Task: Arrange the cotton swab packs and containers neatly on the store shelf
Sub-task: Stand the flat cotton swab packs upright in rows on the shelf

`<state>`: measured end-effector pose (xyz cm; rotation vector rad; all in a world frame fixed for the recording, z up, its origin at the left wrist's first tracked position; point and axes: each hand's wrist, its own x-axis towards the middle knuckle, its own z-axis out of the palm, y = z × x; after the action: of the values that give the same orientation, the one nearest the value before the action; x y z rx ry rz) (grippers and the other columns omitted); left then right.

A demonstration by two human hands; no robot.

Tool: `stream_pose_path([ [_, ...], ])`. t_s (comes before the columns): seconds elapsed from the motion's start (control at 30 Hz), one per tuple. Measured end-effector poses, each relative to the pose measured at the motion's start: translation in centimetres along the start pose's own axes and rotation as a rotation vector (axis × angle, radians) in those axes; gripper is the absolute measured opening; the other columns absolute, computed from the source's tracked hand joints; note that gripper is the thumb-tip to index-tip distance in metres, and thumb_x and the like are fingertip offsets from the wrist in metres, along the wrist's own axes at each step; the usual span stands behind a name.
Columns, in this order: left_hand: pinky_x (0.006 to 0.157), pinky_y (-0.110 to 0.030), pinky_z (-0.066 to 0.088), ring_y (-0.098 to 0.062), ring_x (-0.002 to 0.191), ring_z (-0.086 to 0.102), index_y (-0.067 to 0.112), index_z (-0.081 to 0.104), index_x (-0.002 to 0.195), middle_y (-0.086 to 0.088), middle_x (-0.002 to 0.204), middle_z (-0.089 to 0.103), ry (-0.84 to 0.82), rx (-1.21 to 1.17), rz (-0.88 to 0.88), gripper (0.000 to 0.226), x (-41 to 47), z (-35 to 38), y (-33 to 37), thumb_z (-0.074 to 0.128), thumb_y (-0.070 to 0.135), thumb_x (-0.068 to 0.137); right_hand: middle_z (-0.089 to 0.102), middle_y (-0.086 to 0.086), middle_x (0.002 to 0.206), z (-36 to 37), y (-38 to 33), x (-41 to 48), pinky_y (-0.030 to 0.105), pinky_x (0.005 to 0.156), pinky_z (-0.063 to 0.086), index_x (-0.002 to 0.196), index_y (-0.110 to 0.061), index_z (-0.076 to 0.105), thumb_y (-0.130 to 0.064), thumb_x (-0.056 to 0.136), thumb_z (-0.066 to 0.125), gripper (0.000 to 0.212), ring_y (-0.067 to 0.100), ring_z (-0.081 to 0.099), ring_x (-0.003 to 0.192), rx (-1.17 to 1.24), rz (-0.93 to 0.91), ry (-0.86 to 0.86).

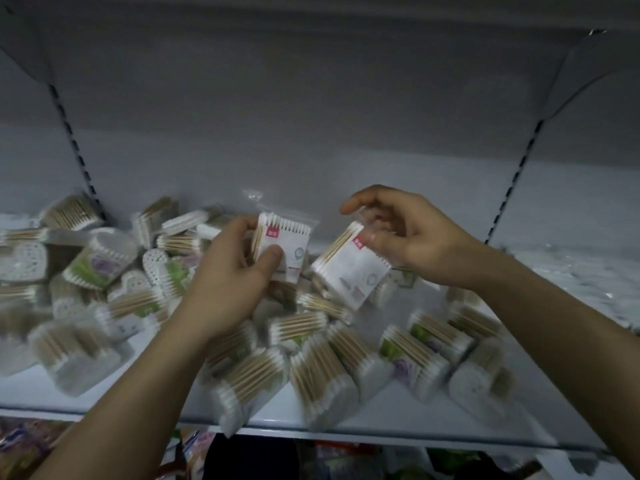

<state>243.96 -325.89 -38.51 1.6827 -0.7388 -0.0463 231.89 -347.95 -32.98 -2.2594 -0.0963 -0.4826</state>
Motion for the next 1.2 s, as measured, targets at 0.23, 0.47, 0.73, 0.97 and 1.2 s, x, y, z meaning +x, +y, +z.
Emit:
stream_pose_path([
  [0.23, 0.086, -0.049, 0.061, -0.019, 0.097, 0.076, 0.019, 0.062, 0.122, 0.000, 0.106, 0.077, -0.242, 0.000, 0.010, 0.050, 0.3, 1.3, 1.6, 0.086, 0.032, 0.080, 0.071, -0.003, 0.091, 2.8, -1.5, 2.2, 0.032, 0.076, 0.060, 0.101, -0.024, 0.068, -0.027, 0.067, 0.094, 0.043, 0.016, 0.070, 0.080, -0.015, -0.040, 0.165],
  [0.47, 0.068, -0.050, 0.064, -0.022, 0.090, 0.076, 0.026, 0.057, 0.114, 0.001, 0.103, 0.076, -0.011, 0.018, -0.021, 0.030, -0.2, -1.1, -0.4, 0.075, 0.018, 0.091, 0.064, -0.012, 0.110, 3.4, 3.8, 2.6, 0.034, 0.083, 0.049, 0.121, -0.031, 0.059, 0.003, 0.078, 0.063, 0.055, 0.015, 0.059, 0.104, -0.536, 0.084, -0.179],
  [0.73, 0.083, -0.057, 0.058, -0.015, 0.093, 0.074, 0.036, 0.058, 0.109, 0.012, 0.100, 0.075, 0.006, 0.063, 0.028, 0.022, -0.4, -1.4, -0.7, 0.073, 0.031, 0.094, 0.053, -0.010, 0.117, 4.4, 5.9, 3.5, 0.048, 0.100, 0.033, 0.132, -0.048, 0.039, -0.024, 0.083, 0.075, 0.065, 0.013, 0.042, 0.113, -0.874, 0.121, -0.549],
  [0.97, 0.084, -0.059, 0.058, -0.016, 0.094, 0.074, 0.038, 0.055, 0.105, 0.011, 0.099, 0.074, 0.026, 0.055, -0.003, 0.030, 0.0, -1.3, -0.6, 0.073, 0.041, 0.081, 0.062, -0.008, 0.103, 2.9, 6.2, 3.7, 0.023, 0.078, 0.037, 0.128, -0.020, 0.058, -0.006, 0.101, 0.045, 0.033, 0.017, 0.060, 0.092, -0.558, 0.038, -0.113],
  [1.2, 0.085, -0.059, 0.058, -0.025, 0.102, 0.072, 0.039, 0.050, 0.110, 0.006, 0.108, 0.072, 0.042, -0.046, -0.065, 0.045, 0.2, -0.2, 0.7, 0.069, 0.054, 0.072, 0.067, -0.002, 0.092, 1.9, 1.9, 2.8, 0.031, 0.068, 0.057, 0.124, -0.011, 0.059, 0.002, 0.104, 0.043, 0.028, 0.013, 0.066, 0.084, 0.067, 0.074, 0.036],
])
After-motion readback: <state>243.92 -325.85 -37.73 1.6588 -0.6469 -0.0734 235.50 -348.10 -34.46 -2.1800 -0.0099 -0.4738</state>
